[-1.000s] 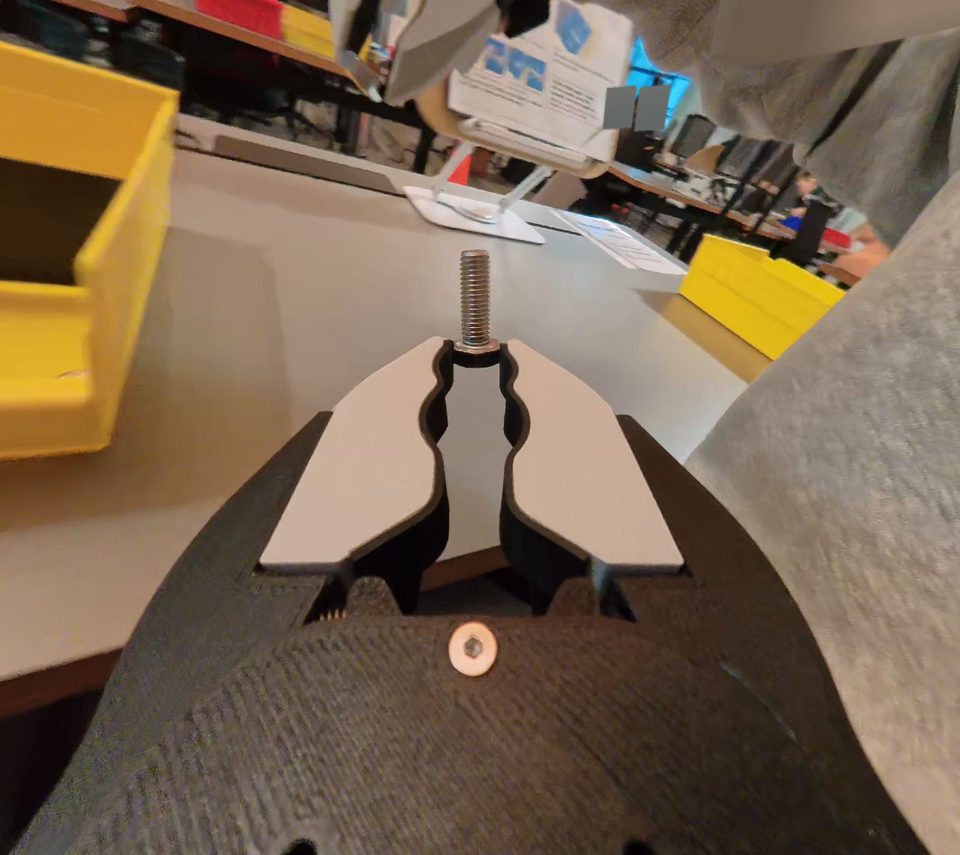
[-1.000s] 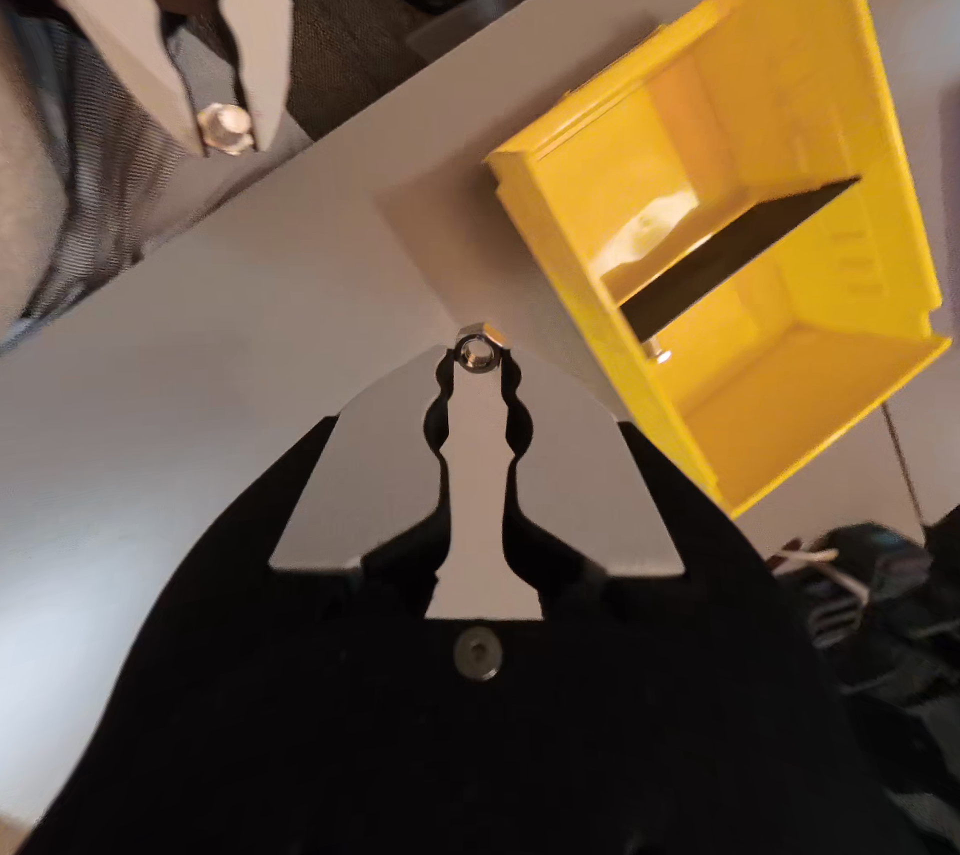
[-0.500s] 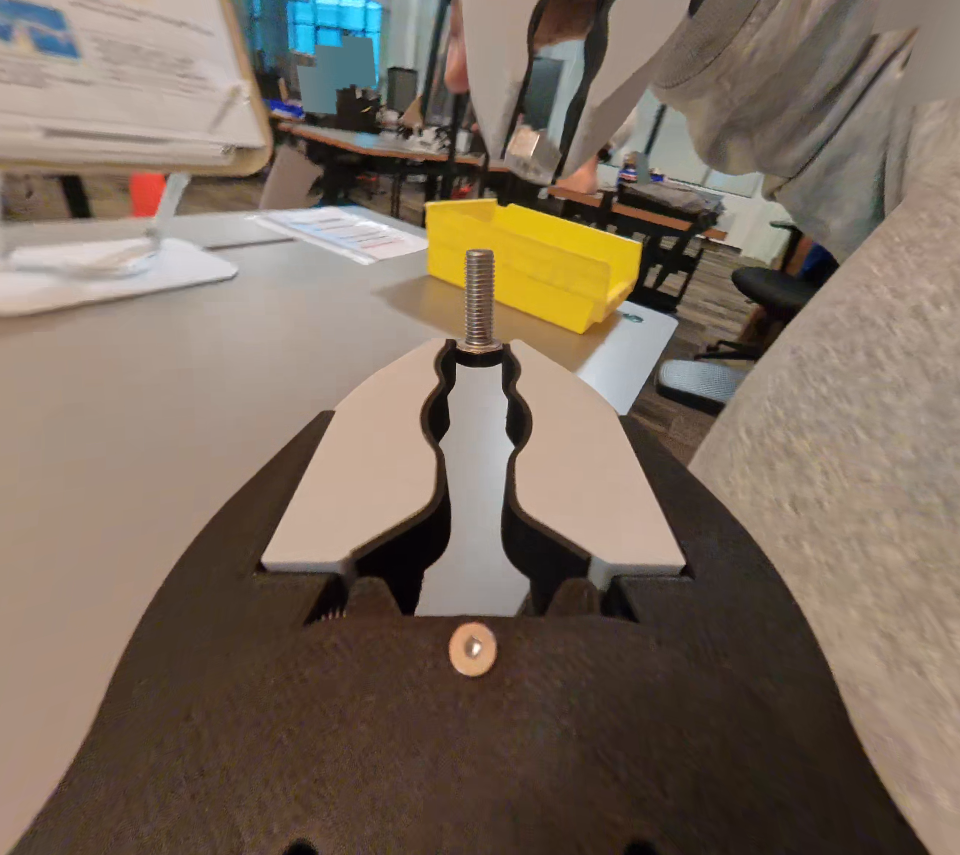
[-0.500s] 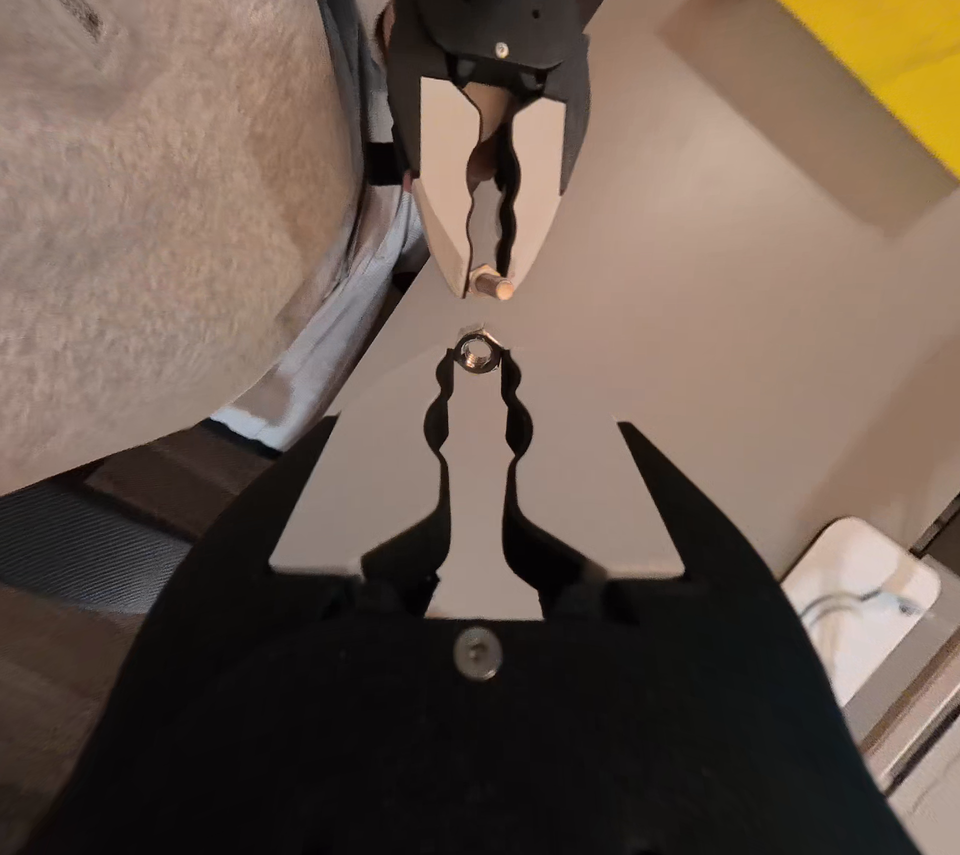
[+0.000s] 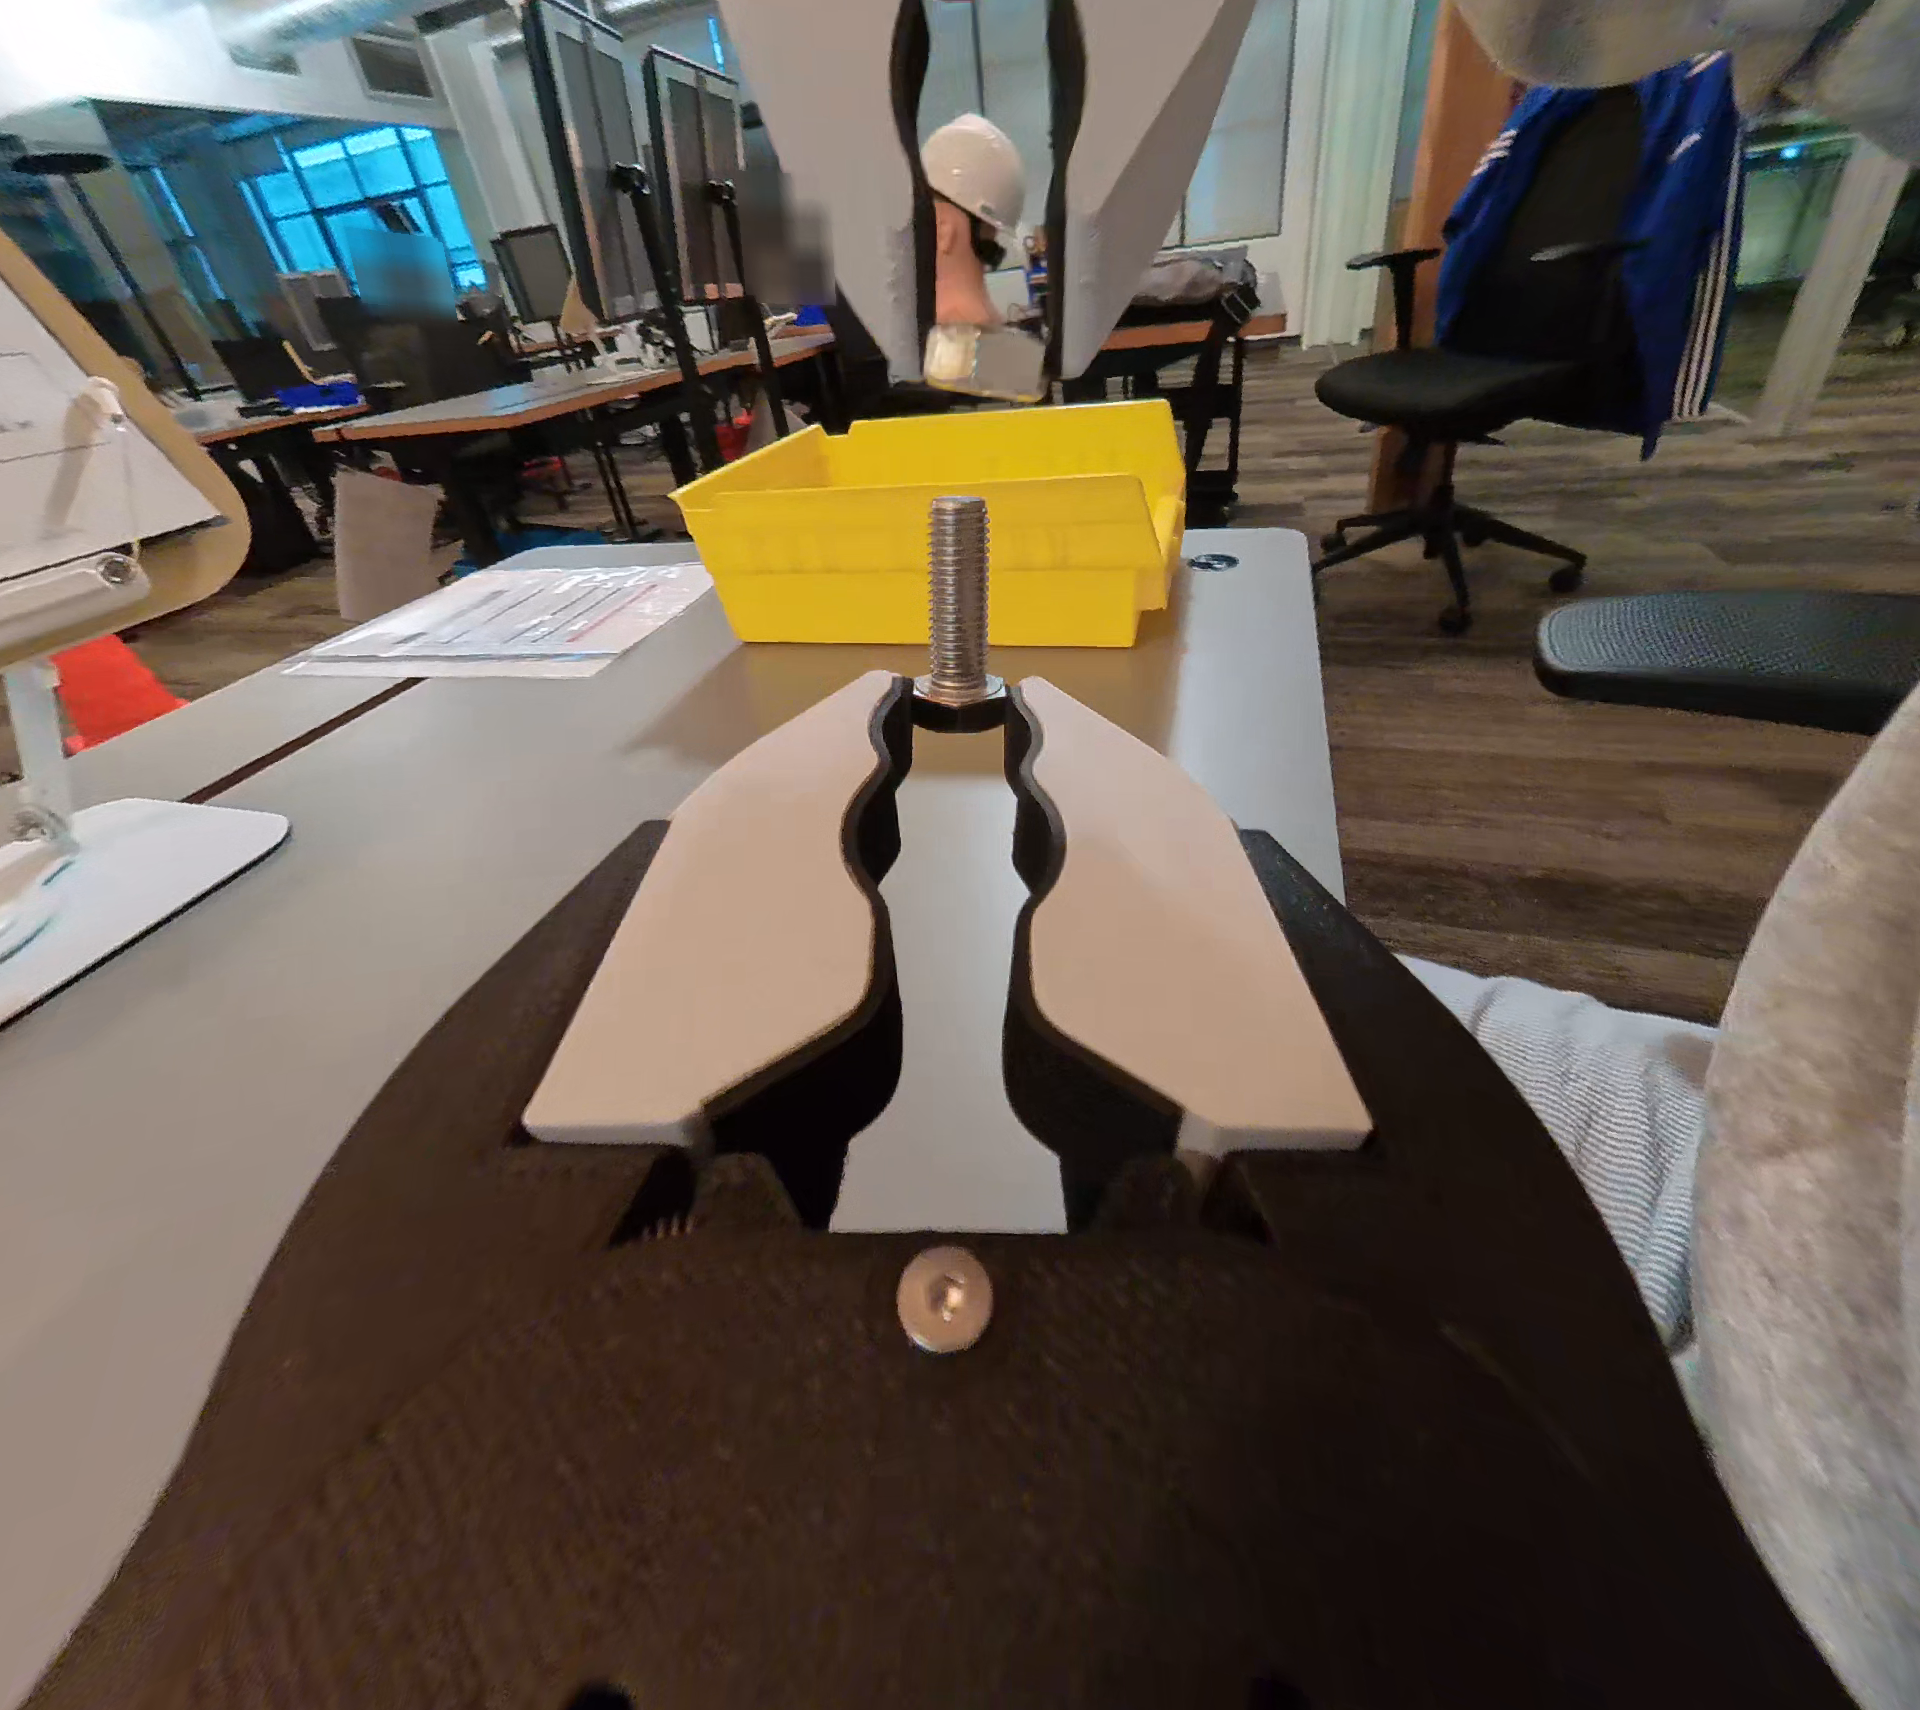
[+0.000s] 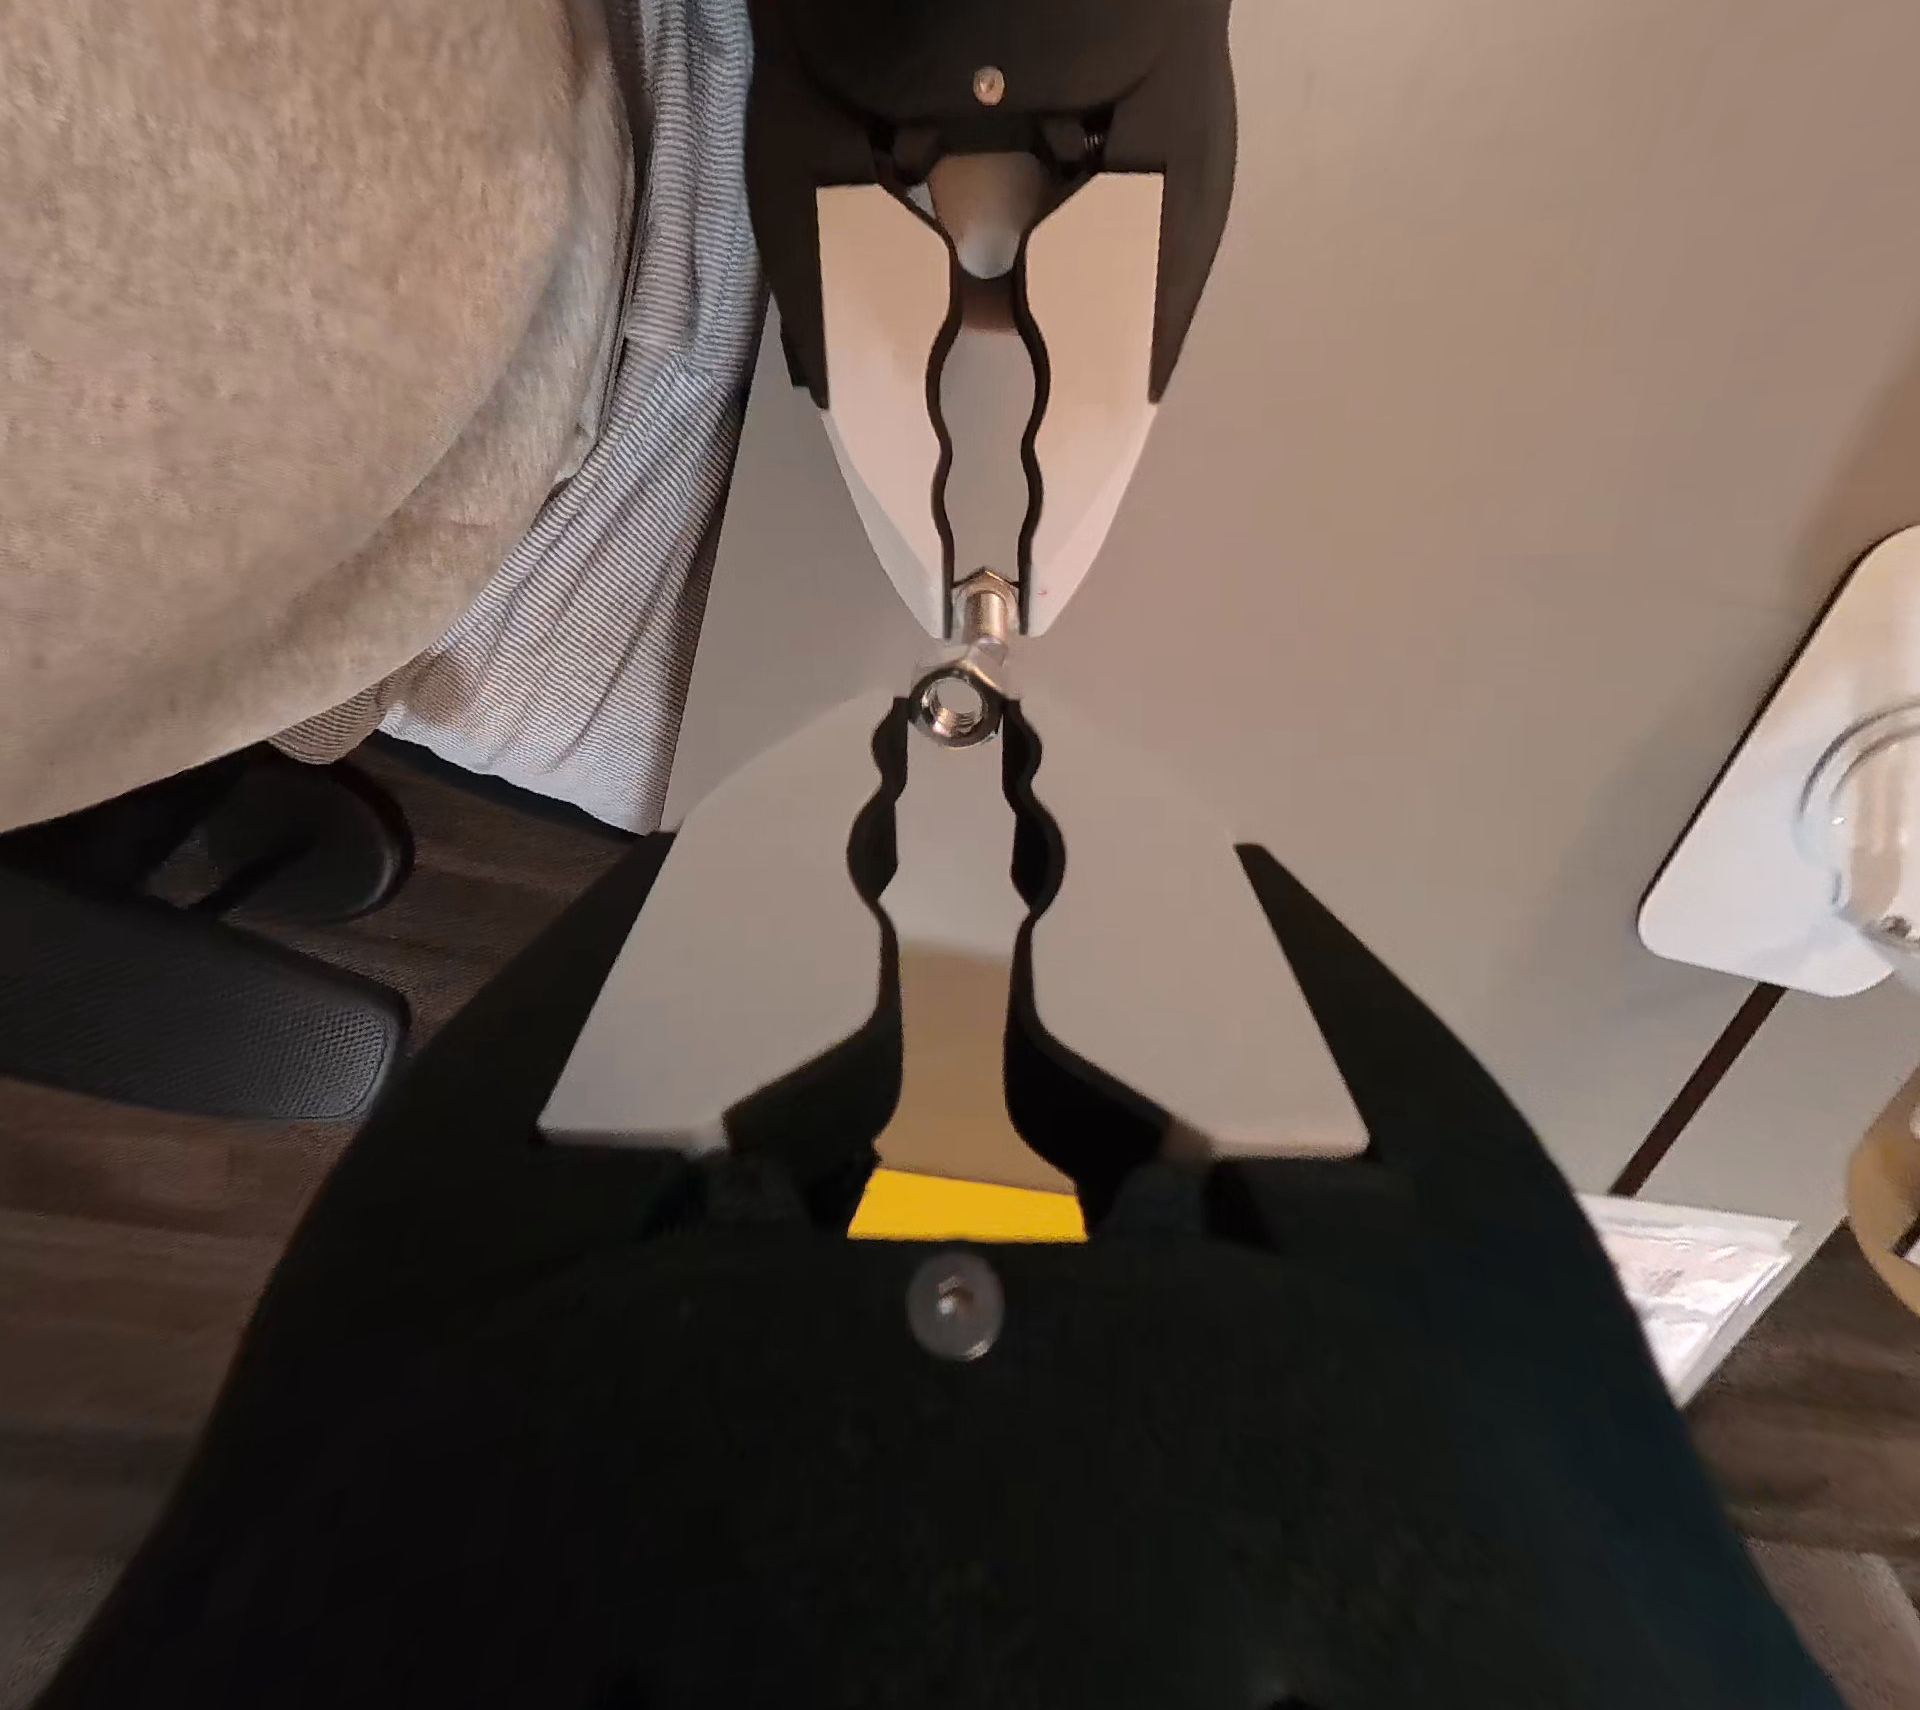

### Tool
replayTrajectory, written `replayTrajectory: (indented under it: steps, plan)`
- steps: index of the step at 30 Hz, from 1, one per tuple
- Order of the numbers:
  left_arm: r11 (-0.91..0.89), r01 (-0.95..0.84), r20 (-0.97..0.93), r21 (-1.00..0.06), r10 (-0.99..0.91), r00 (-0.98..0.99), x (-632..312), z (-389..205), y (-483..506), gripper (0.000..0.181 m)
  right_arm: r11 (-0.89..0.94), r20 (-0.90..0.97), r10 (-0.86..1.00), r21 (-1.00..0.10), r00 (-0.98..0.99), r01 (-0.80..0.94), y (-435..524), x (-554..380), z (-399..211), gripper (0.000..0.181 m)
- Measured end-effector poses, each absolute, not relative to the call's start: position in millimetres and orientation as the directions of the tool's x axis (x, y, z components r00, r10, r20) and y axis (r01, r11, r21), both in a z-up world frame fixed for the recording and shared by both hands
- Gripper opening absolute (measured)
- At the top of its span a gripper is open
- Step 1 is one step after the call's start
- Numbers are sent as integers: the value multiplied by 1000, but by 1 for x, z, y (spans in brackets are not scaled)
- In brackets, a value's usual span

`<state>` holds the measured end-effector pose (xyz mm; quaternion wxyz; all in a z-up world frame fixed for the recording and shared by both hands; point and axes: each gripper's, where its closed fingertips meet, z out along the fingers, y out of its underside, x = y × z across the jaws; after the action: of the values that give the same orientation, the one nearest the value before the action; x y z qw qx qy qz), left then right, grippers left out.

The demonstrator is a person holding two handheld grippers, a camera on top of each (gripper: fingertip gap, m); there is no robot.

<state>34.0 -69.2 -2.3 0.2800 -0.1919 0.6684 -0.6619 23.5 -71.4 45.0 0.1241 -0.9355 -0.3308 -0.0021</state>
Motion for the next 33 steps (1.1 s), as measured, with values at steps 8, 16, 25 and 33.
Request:
replayTrajectory:
  steps: [8,16,25,33]
  plan:
    - [25,86,-84,-996,-598,-797,33,-1,-65,19,-755,12,638,-188,770,629,-62,27,31,18]
    - [1,56,-44,-998,-615,-788,41,-6,-56,19,-750,-46,659,-126,751,650,-52,35,24,18]
    - [-18,44,-24,-999,-609,-793,43,-6,-56,19,-755,-56,653,-119,755,645,-53,38,23,18]
    - [-45,24,9,-999,-619,-786,47,-6,-50,19,-756,11,637,-184,771,628,-50,41,34,26]
